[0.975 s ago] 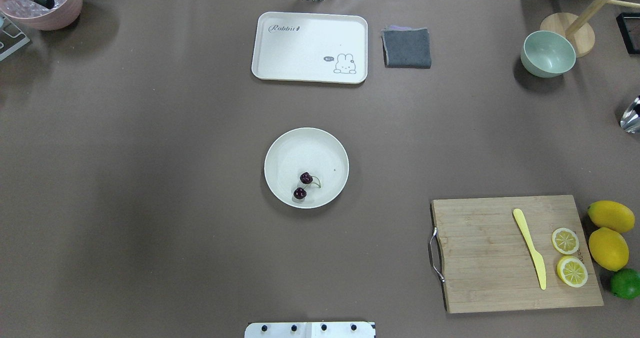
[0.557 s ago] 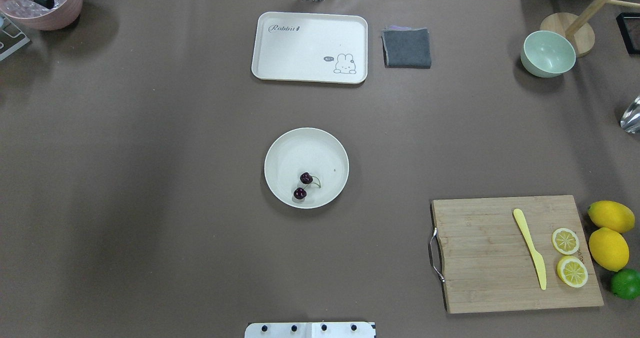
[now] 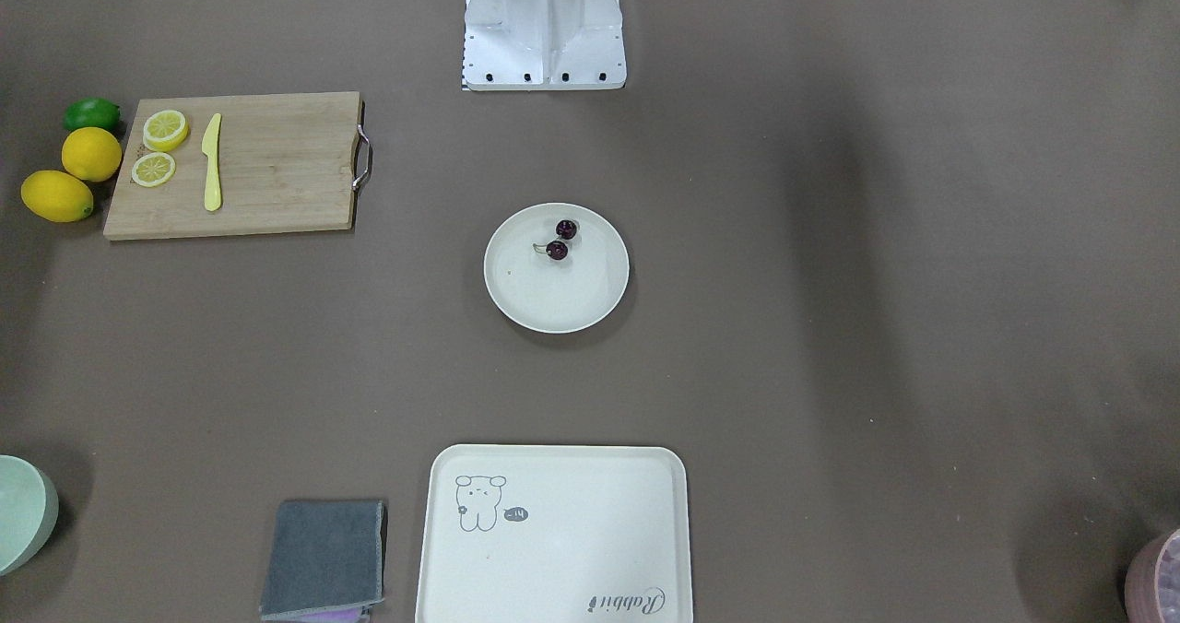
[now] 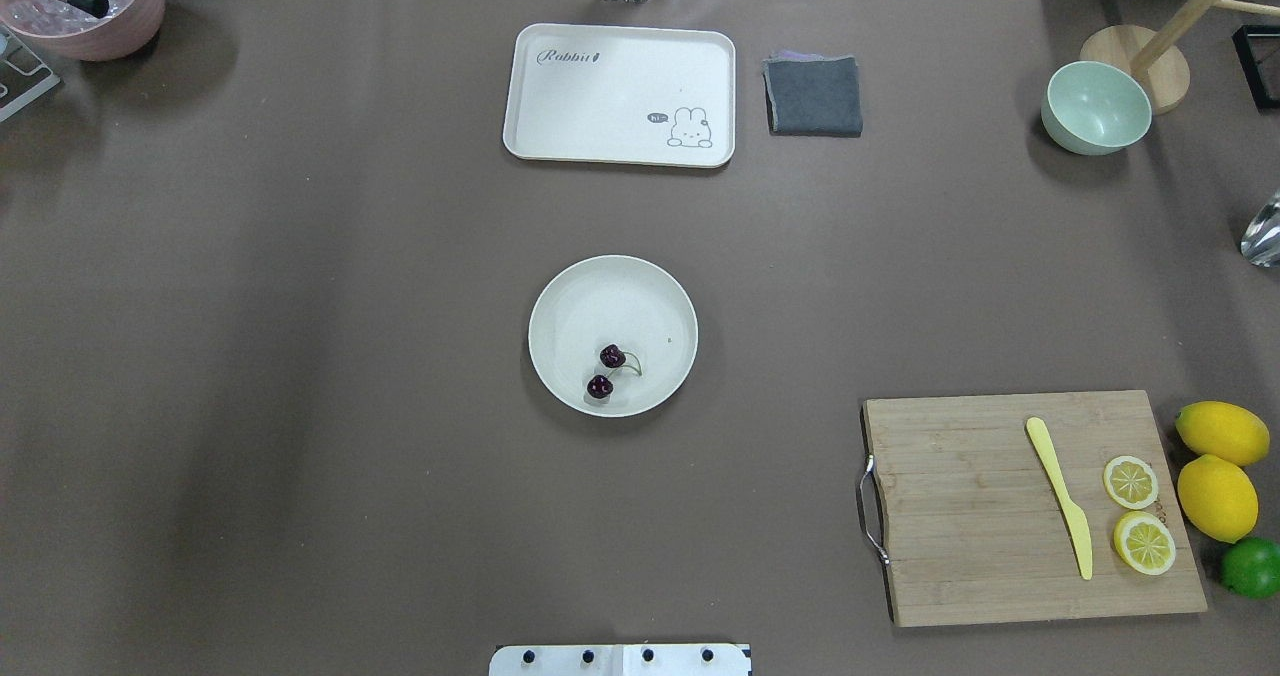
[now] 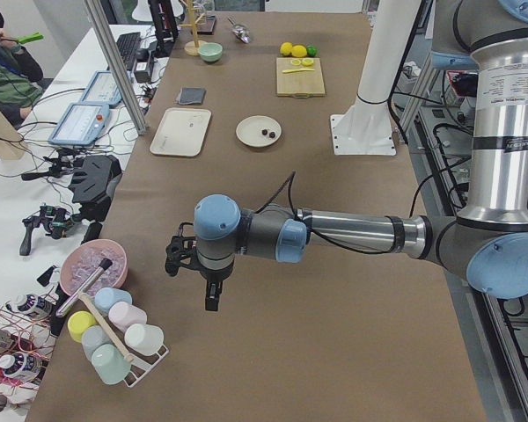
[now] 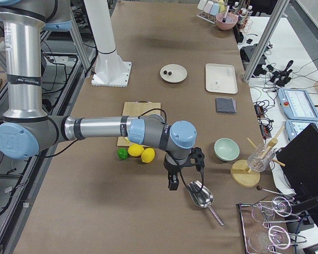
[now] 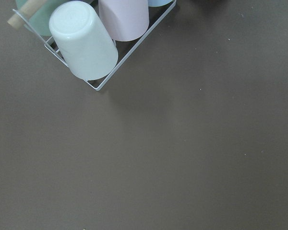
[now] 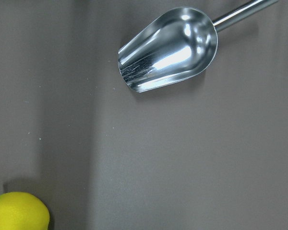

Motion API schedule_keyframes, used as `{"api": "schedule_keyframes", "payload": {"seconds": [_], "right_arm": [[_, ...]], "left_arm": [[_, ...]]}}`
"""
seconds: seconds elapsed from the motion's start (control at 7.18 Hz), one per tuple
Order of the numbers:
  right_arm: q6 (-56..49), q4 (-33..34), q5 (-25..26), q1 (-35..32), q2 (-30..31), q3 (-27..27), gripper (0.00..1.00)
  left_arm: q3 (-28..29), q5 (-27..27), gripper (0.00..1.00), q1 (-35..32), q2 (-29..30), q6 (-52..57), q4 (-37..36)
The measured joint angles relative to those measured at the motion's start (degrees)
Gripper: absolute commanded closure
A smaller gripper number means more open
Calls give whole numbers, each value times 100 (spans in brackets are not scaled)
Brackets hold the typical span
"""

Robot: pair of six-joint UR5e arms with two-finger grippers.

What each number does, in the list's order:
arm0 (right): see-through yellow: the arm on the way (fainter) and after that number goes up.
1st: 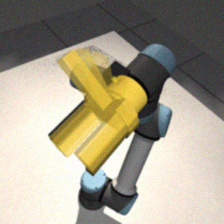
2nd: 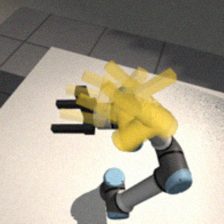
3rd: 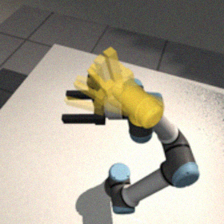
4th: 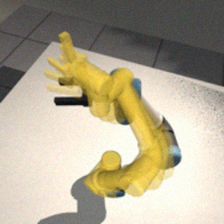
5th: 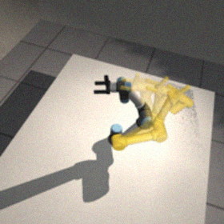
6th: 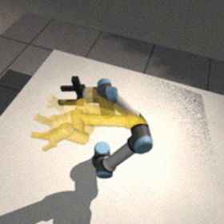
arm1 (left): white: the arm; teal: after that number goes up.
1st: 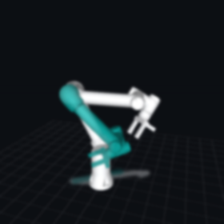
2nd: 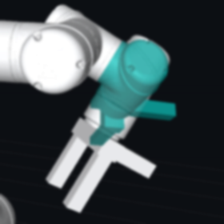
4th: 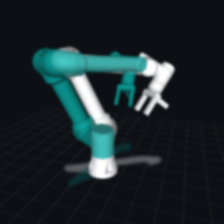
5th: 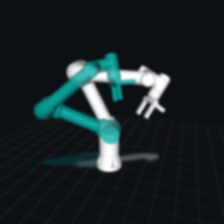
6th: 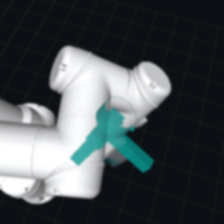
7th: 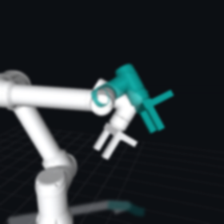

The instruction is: Place red cherry on plate

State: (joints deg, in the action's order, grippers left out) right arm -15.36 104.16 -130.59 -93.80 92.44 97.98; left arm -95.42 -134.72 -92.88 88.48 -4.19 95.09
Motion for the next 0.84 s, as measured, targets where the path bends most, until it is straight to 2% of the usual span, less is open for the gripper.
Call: {"api": "schedule_keyframes", "payload": {"seconds": [0.84], "right_arm": [[17,-292,8,-15,16,4,0]], "left_arm": [[6,15,2,1,5,-4,0]]}}
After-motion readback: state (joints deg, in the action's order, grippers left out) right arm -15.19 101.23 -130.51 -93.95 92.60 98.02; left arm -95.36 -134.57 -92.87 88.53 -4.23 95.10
